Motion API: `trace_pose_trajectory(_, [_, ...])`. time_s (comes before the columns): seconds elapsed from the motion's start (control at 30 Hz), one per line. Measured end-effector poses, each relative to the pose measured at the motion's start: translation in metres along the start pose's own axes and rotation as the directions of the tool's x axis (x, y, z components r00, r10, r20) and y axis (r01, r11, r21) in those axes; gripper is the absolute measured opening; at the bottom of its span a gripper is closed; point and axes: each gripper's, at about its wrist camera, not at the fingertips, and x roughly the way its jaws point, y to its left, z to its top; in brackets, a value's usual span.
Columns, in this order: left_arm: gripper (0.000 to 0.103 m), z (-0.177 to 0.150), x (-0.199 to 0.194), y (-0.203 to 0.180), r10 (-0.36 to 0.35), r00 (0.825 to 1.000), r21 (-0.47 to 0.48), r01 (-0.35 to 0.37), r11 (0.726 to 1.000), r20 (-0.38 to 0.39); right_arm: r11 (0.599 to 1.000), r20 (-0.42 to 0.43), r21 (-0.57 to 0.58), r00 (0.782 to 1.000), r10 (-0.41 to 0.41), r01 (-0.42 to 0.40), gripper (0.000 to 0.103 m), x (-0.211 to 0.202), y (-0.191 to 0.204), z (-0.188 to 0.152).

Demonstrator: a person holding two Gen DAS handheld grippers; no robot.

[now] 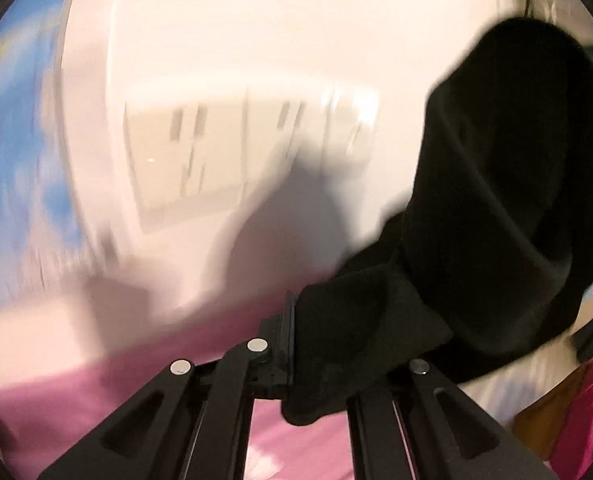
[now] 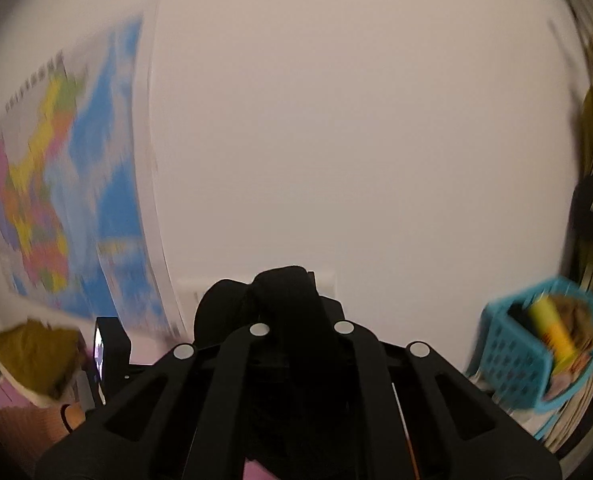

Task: Fold large clothes
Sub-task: 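Lift the black jacket high with both grippers and shake it out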

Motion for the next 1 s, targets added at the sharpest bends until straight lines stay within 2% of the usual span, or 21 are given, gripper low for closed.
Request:
trace_pose_trajectory(0.1, [0.003, 0.042, -0.046, -0.02, 0.012, 0.993, 0.057, -0.019, 0.998, 0.121, 0.999, 0.121, -0.041, 0.992, -0.021, 0.026, 0.003, -0.054, 0.005, 0.043])
trace_pose_trajectory(0.17, [0.003, 0.06, -0.083, -0.024, 0.012, 0.978, 0.051, -0.023, 0.998, 0.209, 0.995, 0.183, -0.088, 0.983, -0.023, 0.04, 0.003, -0.09, 0.014, 0.065])
trace_pose_trajectory(0.23, [0.003, 0.075, -0.127, -0.022, 0.002, 0.954, 0.024, -0.009, 1.0, 0.3, 0.992, 0.248, -0.12, 0.969, -0.006, 0.037, 0.003, -0.131, 0.023, 0.084])
trace_pose_trajectory(0.3, [0.003, 0.084, -0.182, -0.016, -0.001, 0.919, -0.01, 0.006, 1.0, 0.394, 0.992, 0.288, -0.127, 0.957, 0.014, 0.023, 0.003, -0.165, 0.029, 0.097])
trace_pose_trajectory(0.37, [0.004, 0.08, -0.246, -0.016, 0.036, 0.86, -0.006, -0.038, 0.999, 0.509, 0.991, 0.312, -0.136, 0.948, 0.059, -0.016, 0.003, -0.202, 0.039, 0.104])
trace_pose_trajectory(0.4, [0.004, 0.074, -0.273, -0.009, 0.044, 0.839, -0.009, -0.047, 0.999, 0.543, 0.99, 0.315, -0.141, 0.946, 0.073, -0.03, 0.003, -0.211, 0.044, 0.103])
trace_pose_trajectory(0.47, [0.004, 0.052, -0.333, -0.014, 0.085, 0.794, -0.008, -0.1, 0.995, 0.602, 0.985, 0.31, -0.159, 0.945, 0.11, -0.062, 0.003, -0.234, 0.056, 0.097])
trace_pose_trajectory(0.53, [0.005, 0.017, -0.391, -0.004, 0.112, 0.76, -0.001, -0.146, 0.989, 0.641, 0.978, 0.306, -0.166, 0.936, 0.171, -0.125, 0.003, -0.252, 0.068, 0.082])
trace_pose_trajectory(0.6, [0.005, -0.007, -0.42, -0.007, 0.153, 0.745, 0.004, -0.205, 0.979, 0.65, 0.968, 0.297, -0.161, 0.927, 0.231, -0.19, 0.003, -0.266, 0.078, 0.066])
trace_pose_trajectory(0.7, [0.005, -0.048, -0.45, -0.005, 0.225, 0.737, 0.003, -0.295, 0.956, 0.638, 0.944, 0.282, -0.18, 0.905, 0.319, -0.277, 0.003, -0.281, 0.099, 0.039])
trace_pose_trajectory(0.77, [0.005, -0.073, -0.472, -0.009, 0.267, 0.738, 0.003, -0.343, 0.939, 0.62, 0.922, 0.274, -0.178, 0.882, 0.382, -0.344, 0.003, -0.289, 0.109, 0.025])
trace_pose_trajectory(0.8, [0.005, -0.086, -0.485, -0.01, 0.297, 0.731, -0.002, -0.374, 0.927, 0.614, 0.903, 0.276, -0.17, 0.861, 0.427, -0.394, 0.003, -0.294, 0.113, 0.02])
trace_pose_trajectory(0.83, [0.005, -0.097, -0.497, -0.015, 0.34, 0.714, 0.001, -0.43, 0.903, 0.612, 0.892, 0.286, -0.174, 0.845, 0.452, -0.418, 0.003, -0.297, 0.117, 0.013])
trace_pose_trajectory(0.9, [0.005, -0.115, -0.516, -0.025, 0.377, 0.688, 0.033, -0.503, 0.864, 0.62, 0.88, 0.296, -0.188, 0.83, 0.474, -0.436, 0.003, -0.296, 0.123, 0.005])
trace_pose_trajectory(0.93, [0.005, -0.122, -0.518, -0.026, 0.401, 0.681, 0.038, -0.532, 0.846, 0.613, 0.869, 0.294, -0.166, 0.818, 0.494, -0.465, 0.003, -0.286, 0.121, 0.001])
trace_pose_trajectory(1.0, [0.005, -0.132, -0.512, -0.025, 0.426, 0.696, 0.069, -0.562, 0.824, 0.578, 0.86, 0.257, -0.112, 0.822, 0.508, -0.497, 0.003, -0.256, 0.12, -0.005])
